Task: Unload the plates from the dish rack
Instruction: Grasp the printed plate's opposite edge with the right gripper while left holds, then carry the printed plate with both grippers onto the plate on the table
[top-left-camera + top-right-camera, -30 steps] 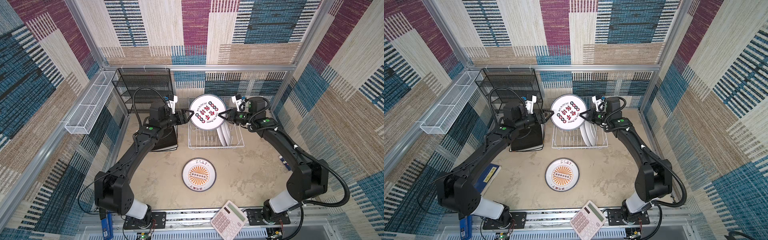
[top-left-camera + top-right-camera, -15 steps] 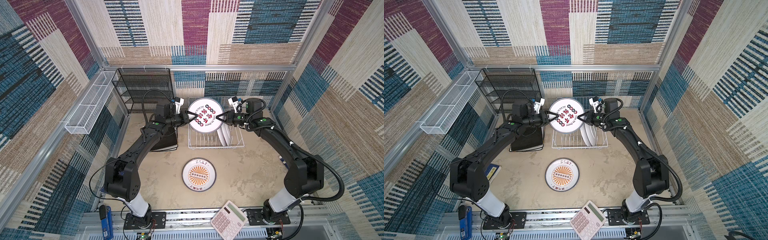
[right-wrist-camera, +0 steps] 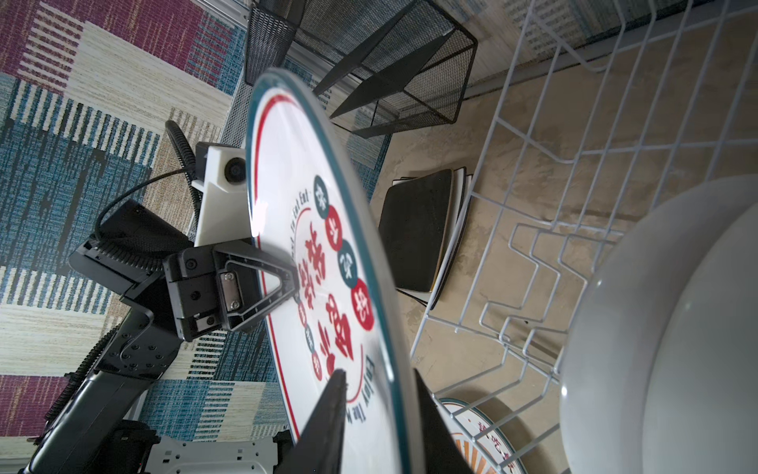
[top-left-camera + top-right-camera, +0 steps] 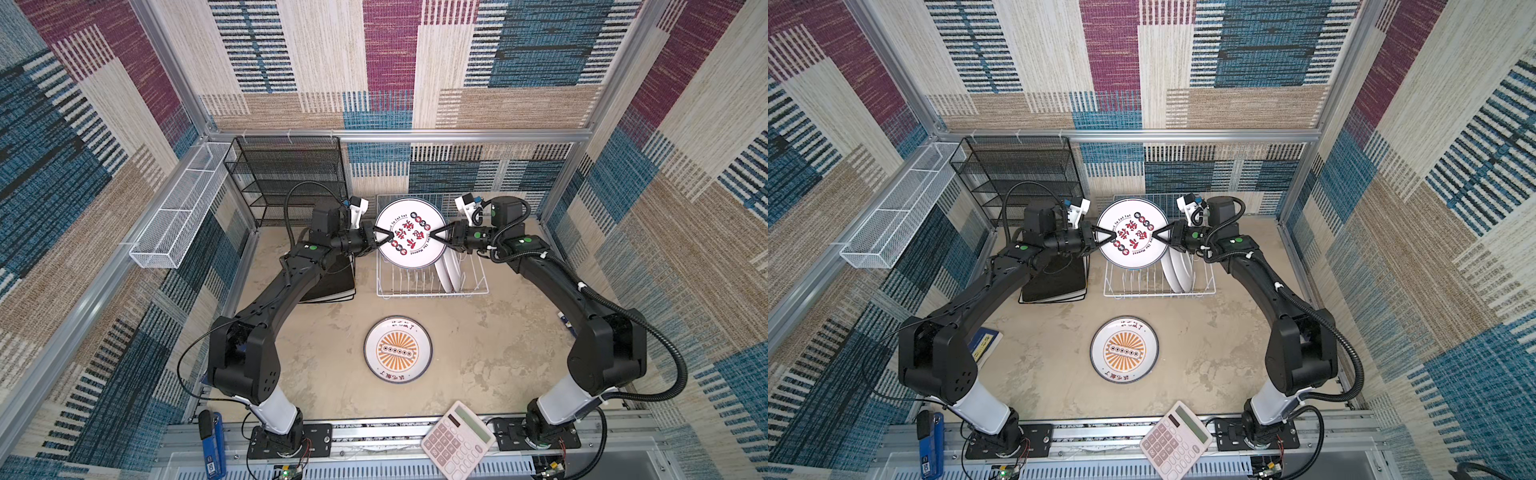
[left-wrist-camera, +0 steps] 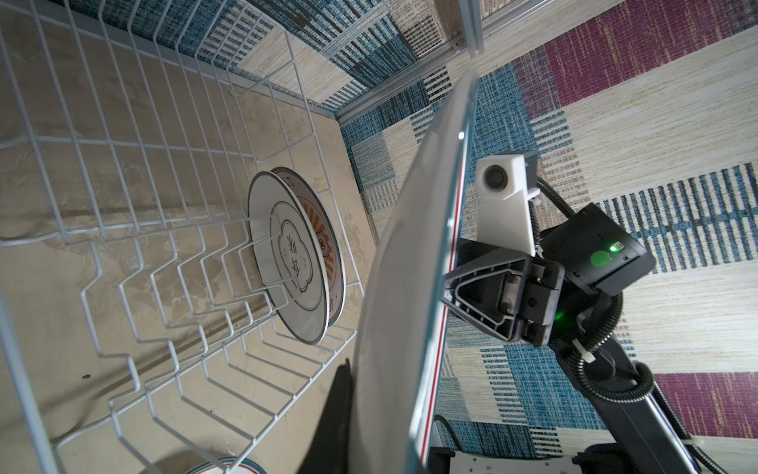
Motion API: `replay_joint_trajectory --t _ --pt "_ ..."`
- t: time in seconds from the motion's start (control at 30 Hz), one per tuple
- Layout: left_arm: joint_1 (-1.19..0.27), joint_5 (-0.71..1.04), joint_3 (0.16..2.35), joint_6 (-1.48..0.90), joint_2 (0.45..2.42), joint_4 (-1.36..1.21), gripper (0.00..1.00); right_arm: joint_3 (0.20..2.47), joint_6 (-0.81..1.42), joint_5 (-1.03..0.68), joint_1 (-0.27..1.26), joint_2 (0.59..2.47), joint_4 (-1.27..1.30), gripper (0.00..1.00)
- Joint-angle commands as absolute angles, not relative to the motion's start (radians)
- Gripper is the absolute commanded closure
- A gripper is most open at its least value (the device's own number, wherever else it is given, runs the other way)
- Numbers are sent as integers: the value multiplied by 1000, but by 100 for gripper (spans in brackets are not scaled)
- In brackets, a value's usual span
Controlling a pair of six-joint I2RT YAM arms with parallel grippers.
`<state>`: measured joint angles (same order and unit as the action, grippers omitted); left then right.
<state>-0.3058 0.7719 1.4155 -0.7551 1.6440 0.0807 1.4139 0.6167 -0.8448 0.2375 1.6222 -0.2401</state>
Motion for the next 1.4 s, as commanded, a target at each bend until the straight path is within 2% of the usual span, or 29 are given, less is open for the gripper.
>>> replay_joint_trajectory --t 0.0,0.33,0.43,0.97,1.23,1.37 --pt "-302 734 1408 -741 1613 70 100 1417 577 -773 236 1596 -171 59" --pt "-268 715 1351 -708 1492 173 100 1376 363 -618 238 1470 -158 9" --pt "-253 733 1323 -682 1450 228 100 1345 290 -561 237 1417 -158 0" --pt "-247 750 1016 -501 1187 438 100 1129 -248 -643 284 1205 -312 1" --pt "-247 694 865 -501 1119 490 100 1066 -450 -590 384 1212 -417 1" --pt "-248 716 761 -558 1105 410 100 1075 -480 -590 411 1242 -457 1"
